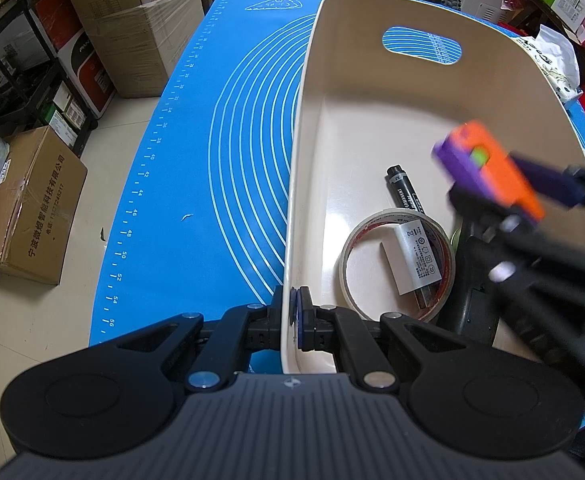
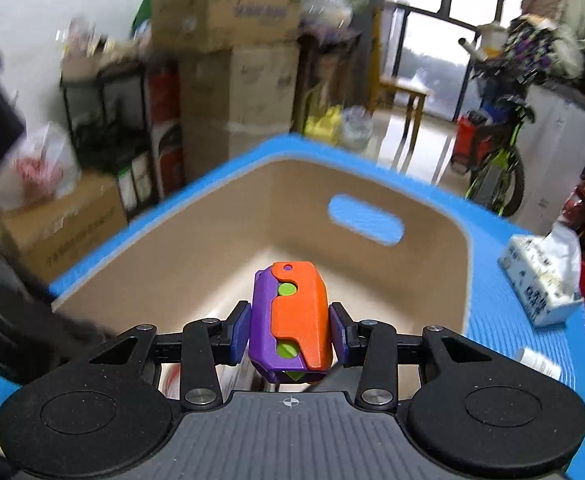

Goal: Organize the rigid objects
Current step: 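Carry the orange-and-purple toy into the basket and open the right tool, then move the right tool to the silver key and close on it, then carry the silver key into the basket and open the right tool, then move the right tool to the white pill bottle and grasp it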

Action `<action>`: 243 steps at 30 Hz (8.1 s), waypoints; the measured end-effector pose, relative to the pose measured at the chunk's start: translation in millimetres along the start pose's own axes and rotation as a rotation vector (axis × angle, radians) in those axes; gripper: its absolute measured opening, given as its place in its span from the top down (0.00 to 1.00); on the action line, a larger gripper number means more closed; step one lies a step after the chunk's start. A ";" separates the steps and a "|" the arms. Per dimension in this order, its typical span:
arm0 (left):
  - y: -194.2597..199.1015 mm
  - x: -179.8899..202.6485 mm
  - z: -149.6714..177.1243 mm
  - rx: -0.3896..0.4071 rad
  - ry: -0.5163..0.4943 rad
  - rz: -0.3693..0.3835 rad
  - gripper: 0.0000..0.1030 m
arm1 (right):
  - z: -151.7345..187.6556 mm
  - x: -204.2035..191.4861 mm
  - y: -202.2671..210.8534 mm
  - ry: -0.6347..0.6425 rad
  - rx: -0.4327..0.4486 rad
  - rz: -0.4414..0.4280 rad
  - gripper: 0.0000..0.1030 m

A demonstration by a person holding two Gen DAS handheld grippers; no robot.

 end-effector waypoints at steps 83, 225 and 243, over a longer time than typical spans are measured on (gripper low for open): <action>3.7 -1.0 -1.8 0.005 -0.004 -0.011 0.93 | 182.6 159.5 17.0 -0.657 -0.092 0.274 0.39; 4.9 -0.3 -3.5 0.001 -0.012 -0.032 0.92 | 57.6 213.0 -9.1 -0.372 0.051 0.371 0.12; 3.3 2.7 -3.8 0.001 -0.022 -0.052 0.91 | 91.9 247.5 -100.0 -0.416 -0.061 0.466 0.05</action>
Point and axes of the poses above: each gripper's, at about its wrist camera, not at the fingertips, and y roughly against the way its jaws point, x to its right, z to its underside, the point moved 8 cm from there along -y, roughly the way its jaws point, and after that the axes turned 7 degrees about z, right-handed, at the moved point
